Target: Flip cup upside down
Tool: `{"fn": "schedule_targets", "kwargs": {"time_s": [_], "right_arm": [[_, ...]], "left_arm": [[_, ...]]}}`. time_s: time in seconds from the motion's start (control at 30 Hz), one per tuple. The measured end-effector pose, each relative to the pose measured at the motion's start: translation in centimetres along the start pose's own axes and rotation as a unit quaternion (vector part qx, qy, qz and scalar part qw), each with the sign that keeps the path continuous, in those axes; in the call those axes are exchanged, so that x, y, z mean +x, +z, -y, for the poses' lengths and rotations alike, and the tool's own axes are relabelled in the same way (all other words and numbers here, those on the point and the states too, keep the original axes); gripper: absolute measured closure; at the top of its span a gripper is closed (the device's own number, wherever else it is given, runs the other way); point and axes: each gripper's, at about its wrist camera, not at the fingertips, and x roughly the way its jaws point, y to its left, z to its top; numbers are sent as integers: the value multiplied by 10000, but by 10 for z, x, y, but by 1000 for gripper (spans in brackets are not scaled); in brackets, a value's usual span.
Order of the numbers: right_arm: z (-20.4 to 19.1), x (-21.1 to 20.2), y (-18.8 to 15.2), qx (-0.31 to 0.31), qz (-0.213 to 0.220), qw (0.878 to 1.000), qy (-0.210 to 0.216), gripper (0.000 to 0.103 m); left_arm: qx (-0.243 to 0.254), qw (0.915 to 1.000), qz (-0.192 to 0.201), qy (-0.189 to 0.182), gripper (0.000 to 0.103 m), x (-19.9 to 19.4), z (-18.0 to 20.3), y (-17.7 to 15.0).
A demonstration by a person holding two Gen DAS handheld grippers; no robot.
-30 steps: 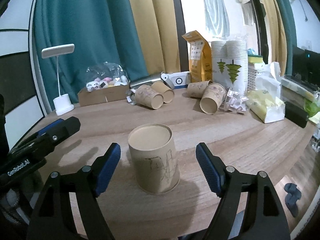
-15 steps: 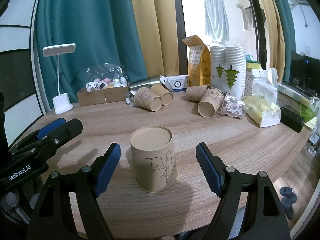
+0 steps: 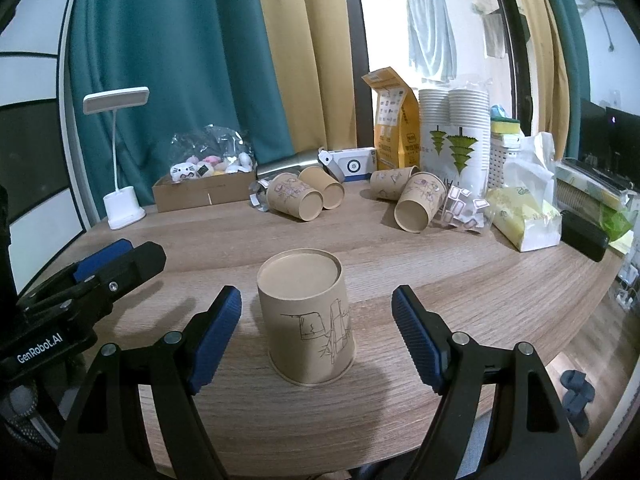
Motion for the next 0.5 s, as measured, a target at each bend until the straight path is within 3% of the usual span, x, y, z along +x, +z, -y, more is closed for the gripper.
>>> {"fn": "schedule_targets", "kwargs": {"time_s": [0.5], "right_arm": [[2,1,-1,22,-18,10000,7,23]], "left_arm": [[-62,9998,-101,140,26,2,-1,0]]}}
